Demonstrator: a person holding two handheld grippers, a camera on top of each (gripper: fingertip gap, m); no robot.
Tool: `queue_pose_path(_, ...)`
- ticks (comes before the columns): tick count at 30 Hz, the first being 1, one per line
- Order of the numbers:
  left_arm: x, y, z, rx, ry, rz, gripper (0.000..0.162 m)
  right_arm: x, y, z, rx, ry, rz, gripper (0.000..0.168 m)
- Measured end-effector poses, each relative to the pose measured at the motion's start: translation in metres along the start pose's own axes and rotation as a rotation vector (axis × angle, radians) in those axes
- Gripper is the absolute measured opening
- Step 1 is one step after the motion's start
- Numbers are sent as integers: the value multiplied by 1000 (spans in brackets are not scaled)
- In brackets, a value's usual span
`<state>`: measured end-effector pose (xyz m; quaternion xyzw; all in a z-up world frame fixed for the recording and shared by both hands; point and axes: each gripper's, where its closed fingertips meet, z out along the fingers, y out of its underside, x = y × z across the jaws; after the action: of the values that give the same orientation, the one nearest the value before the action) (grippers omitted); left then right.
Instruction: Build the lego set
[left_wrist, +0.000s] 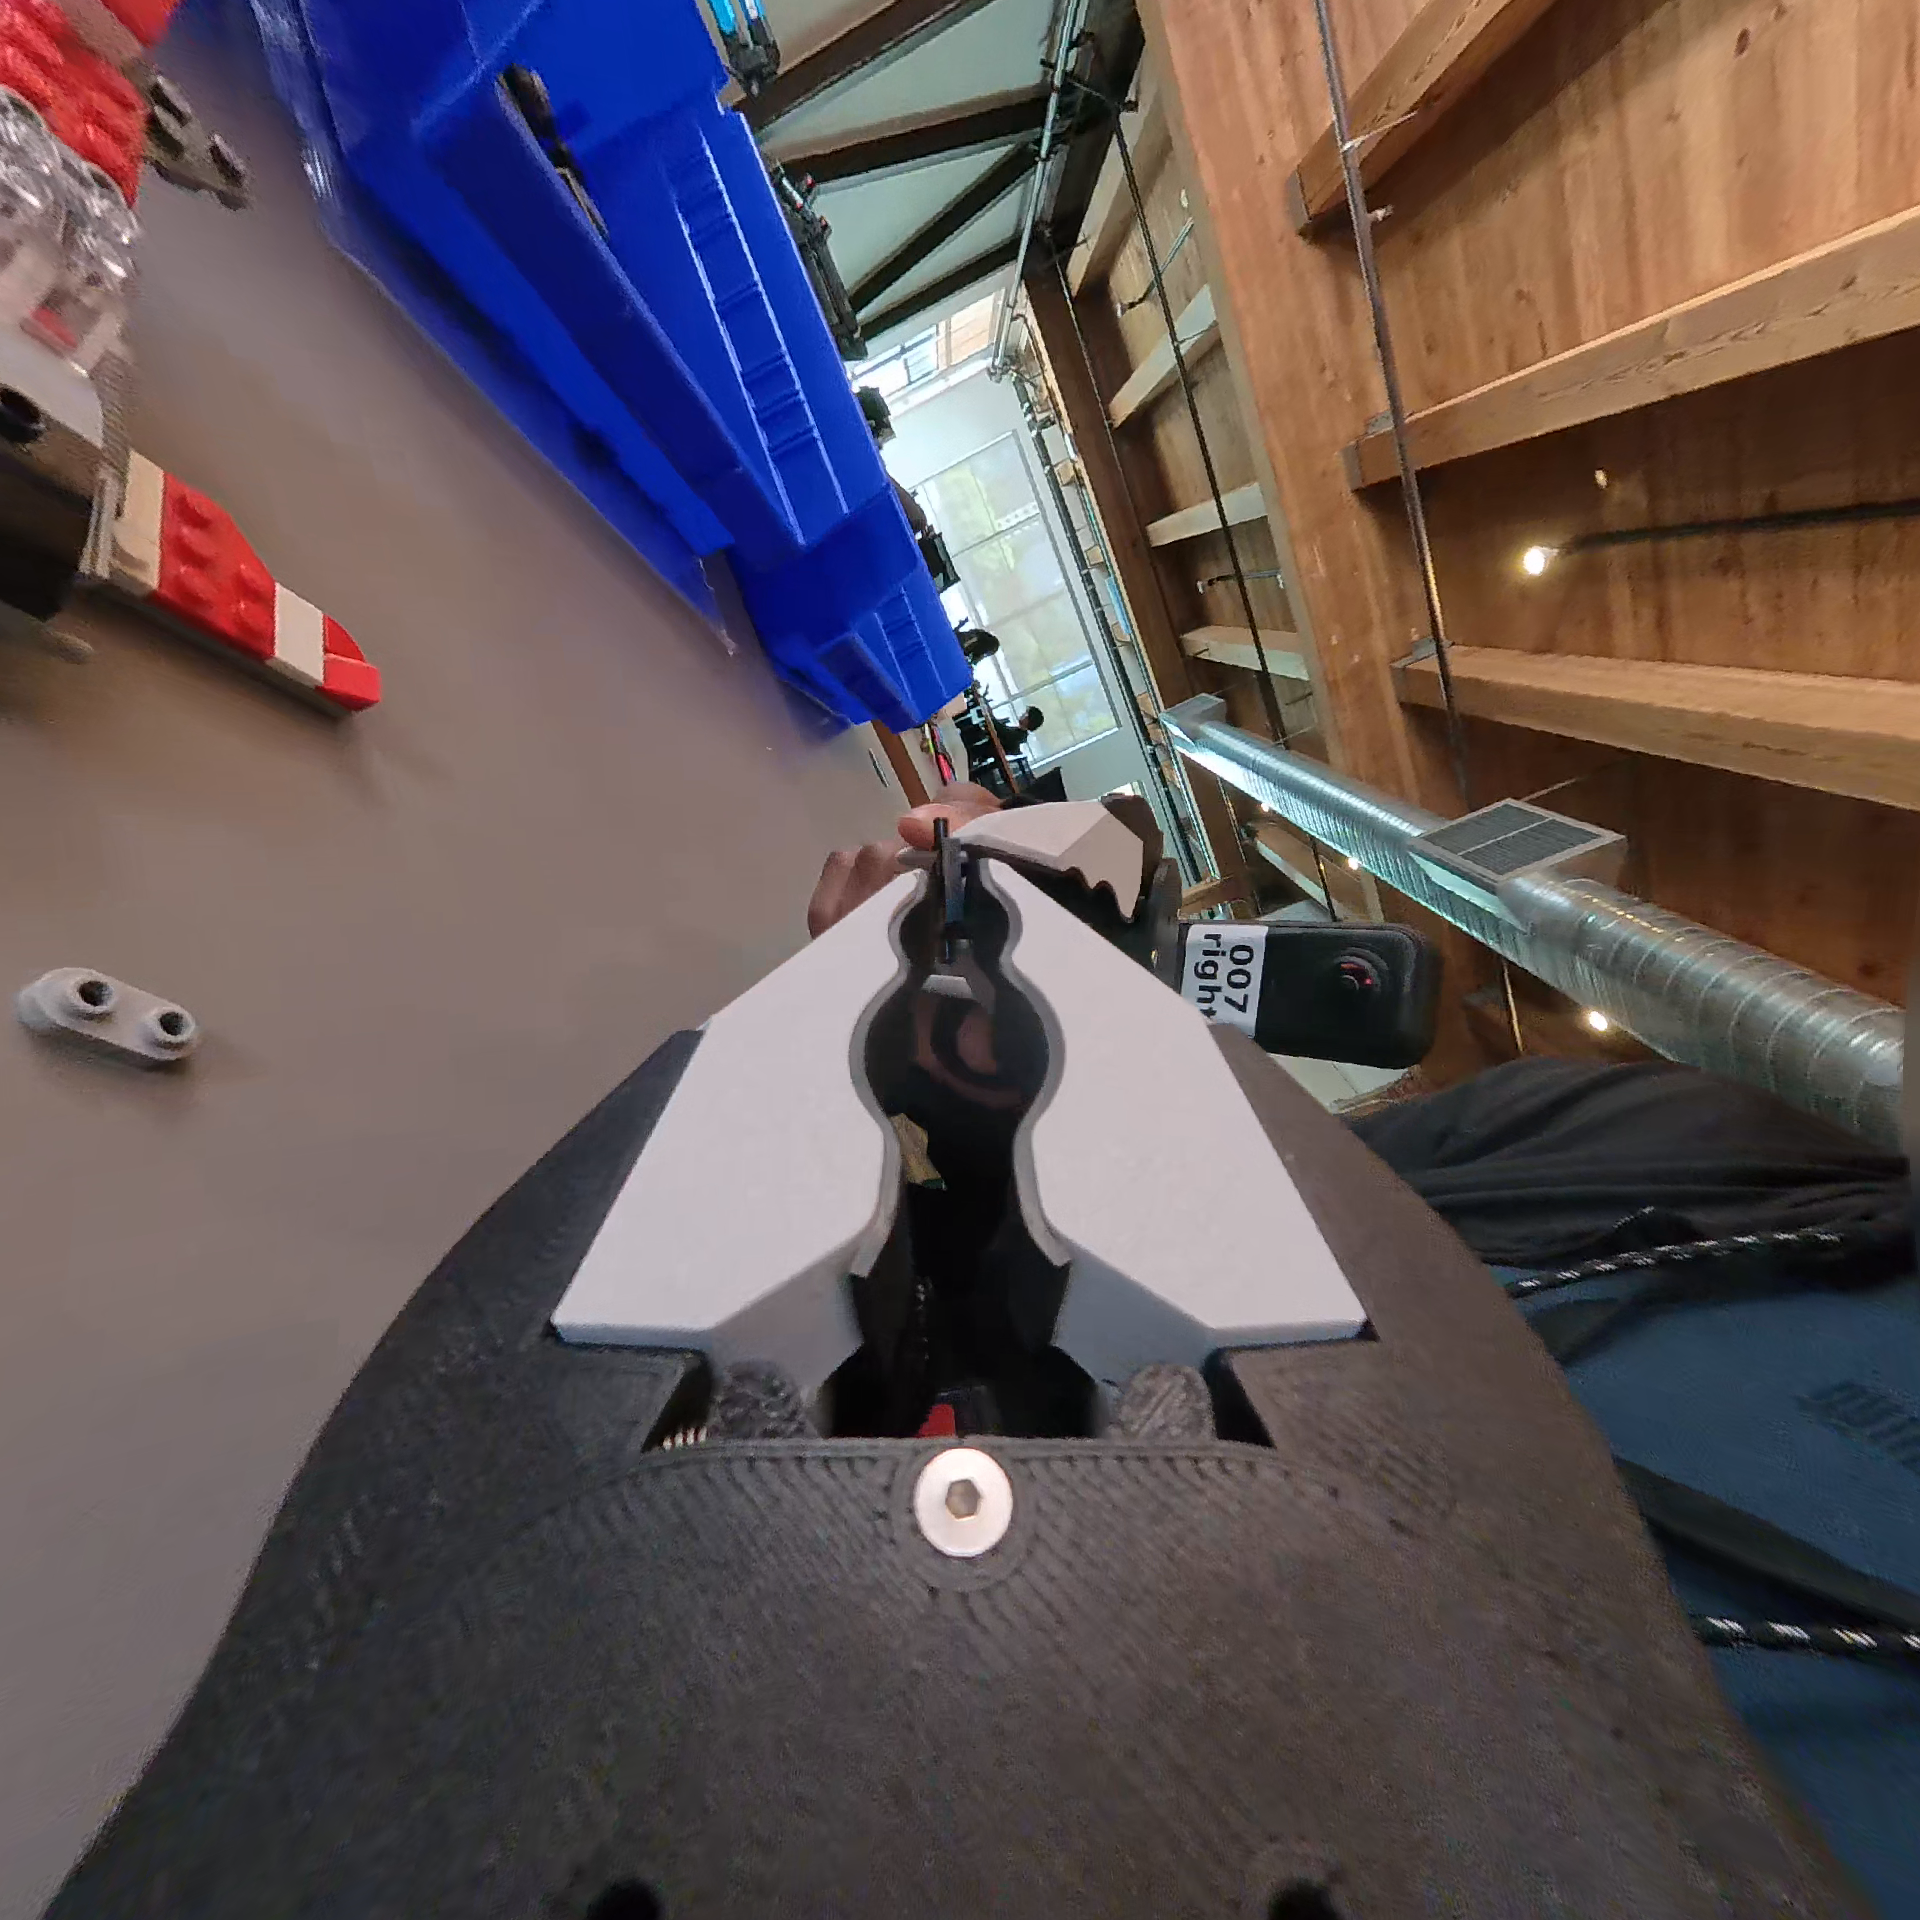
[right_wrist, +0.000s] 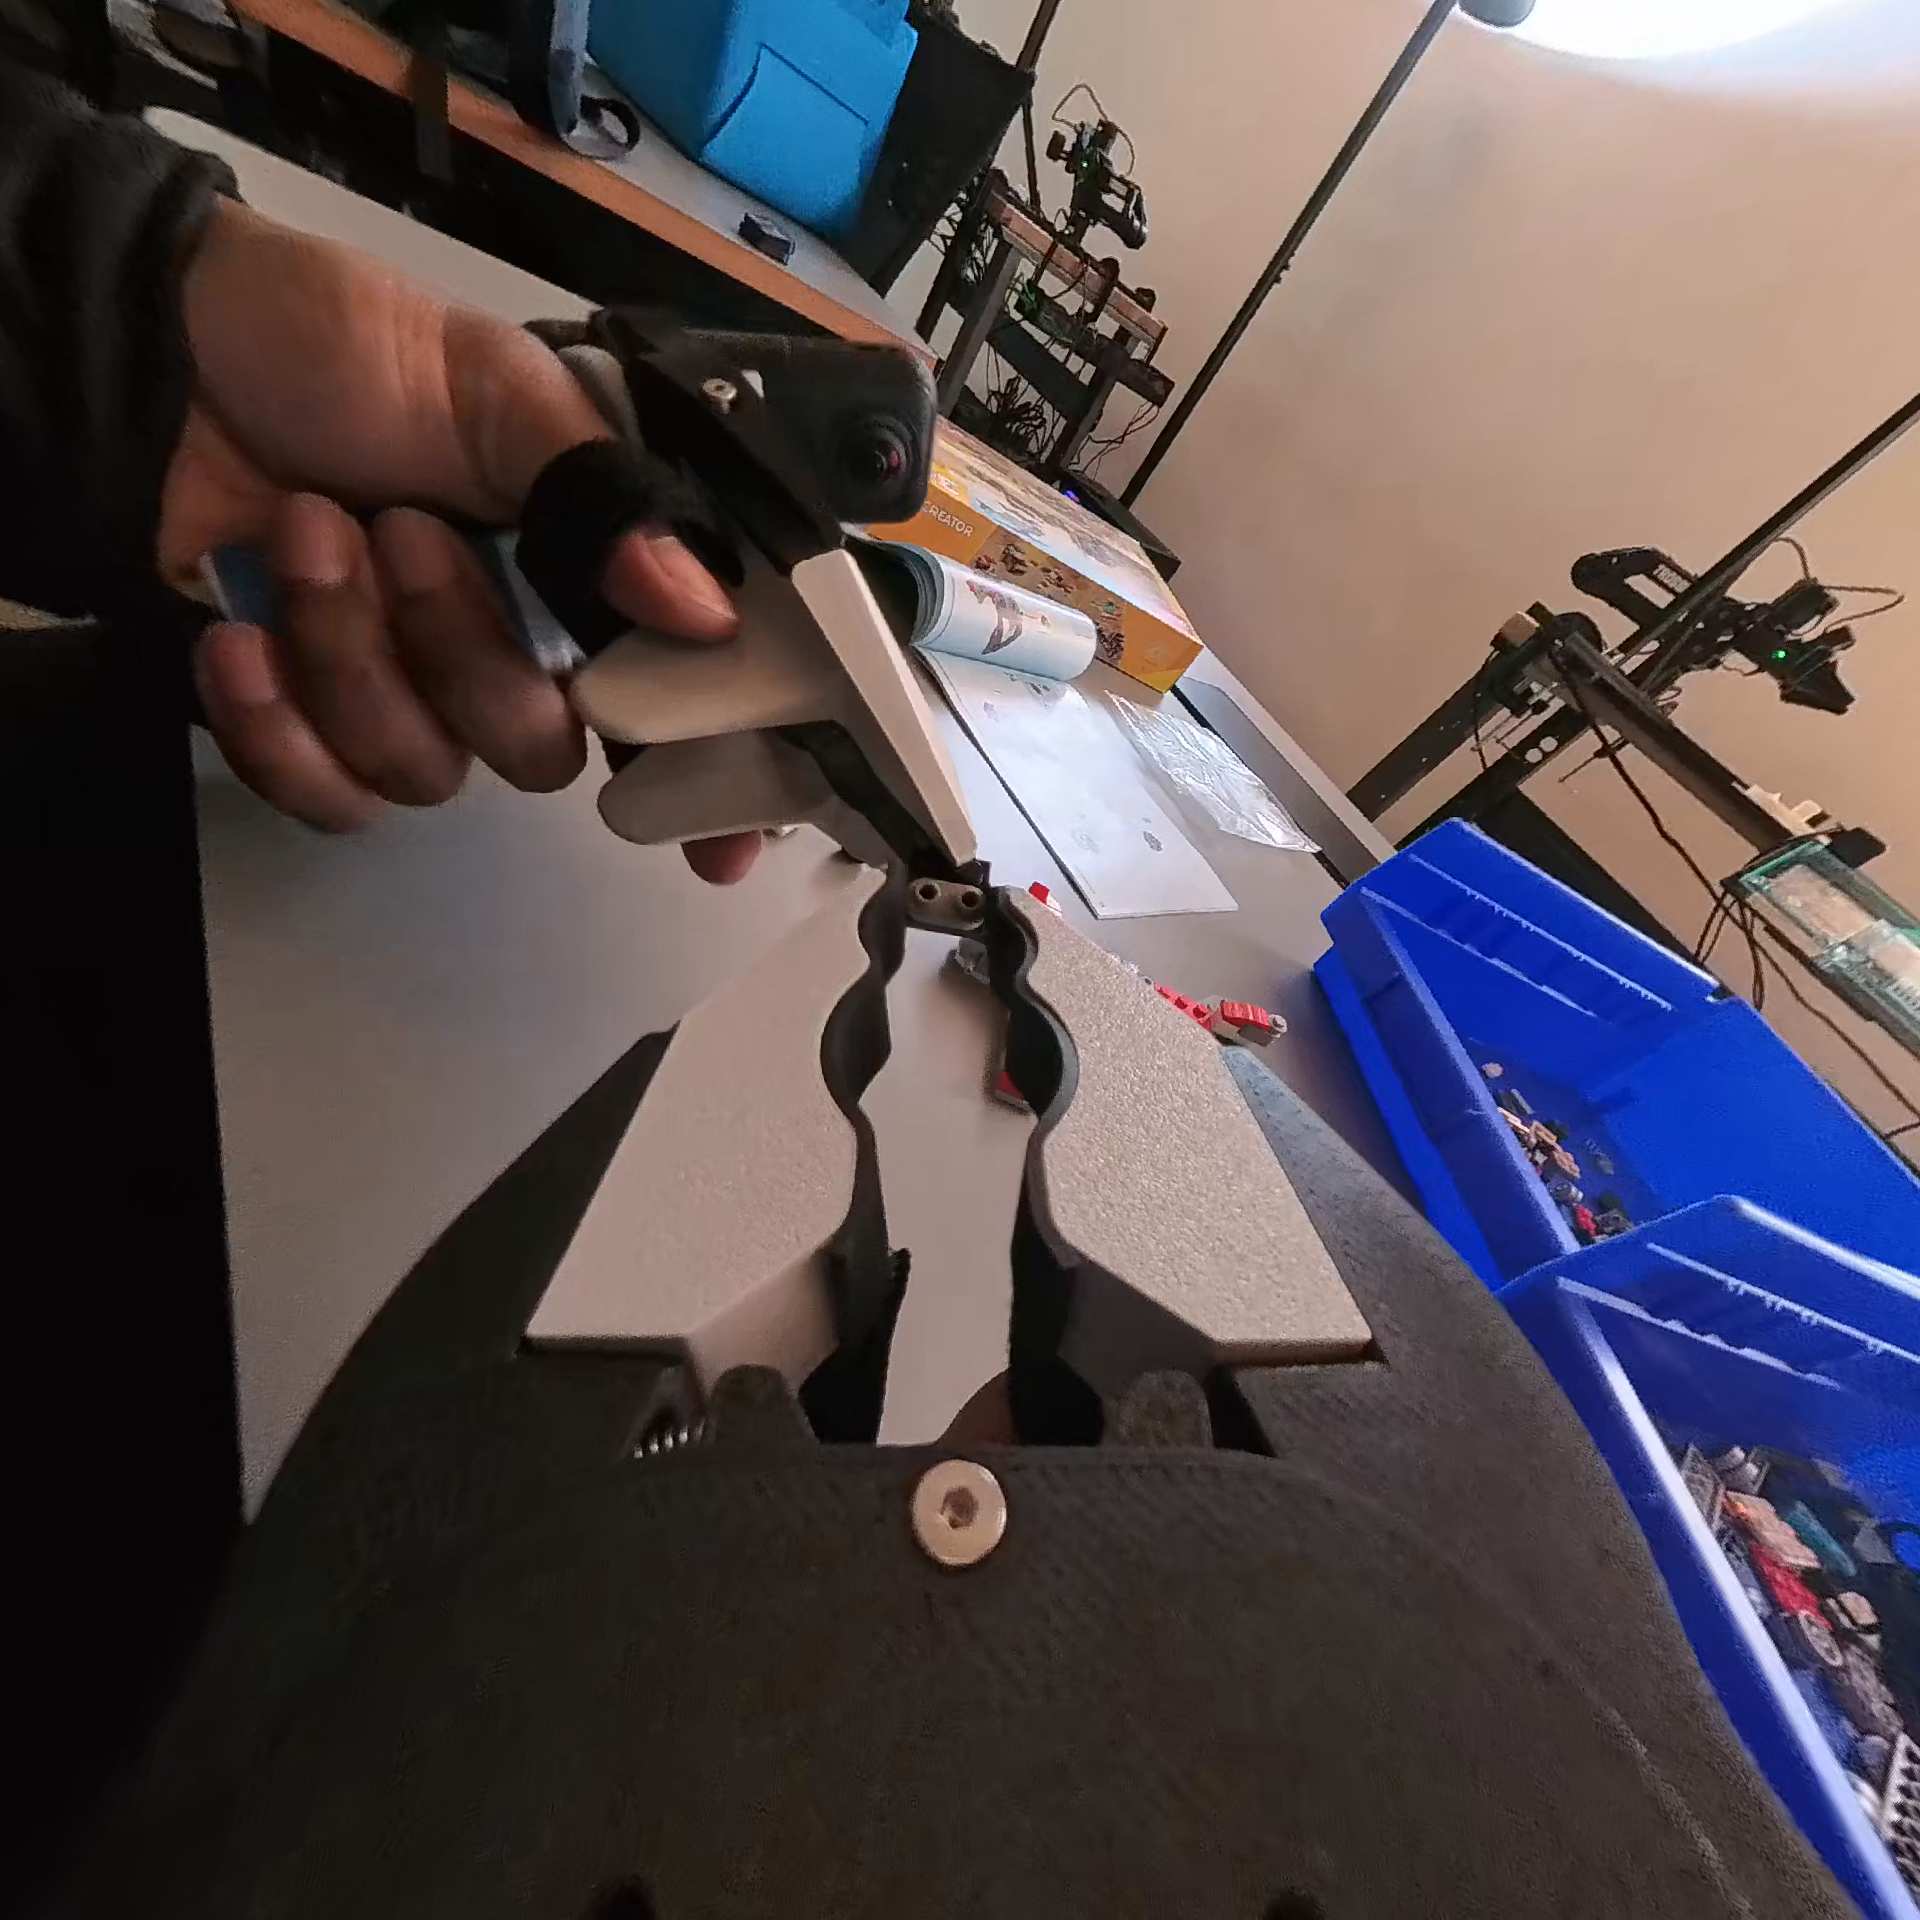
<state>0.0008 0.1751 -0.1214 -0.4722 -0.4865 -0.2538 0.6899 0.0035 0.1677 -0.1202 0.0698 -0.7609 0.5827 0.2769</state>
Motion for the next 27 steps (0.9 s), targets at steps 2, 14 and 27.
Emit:
queue_pose_path(2,-1,2,-1,-21,-5,-6,6,-2,1,0,-4,-5,-33,16)
queue_pose_path(14,0,20,-9,-194,-24,73,6,-20,-3,-5,36,-116,-105,16)
queue_pose_path(27,-7,1,1,-26,-69,77,34,4,-2,-3,-8,51,-80,16)
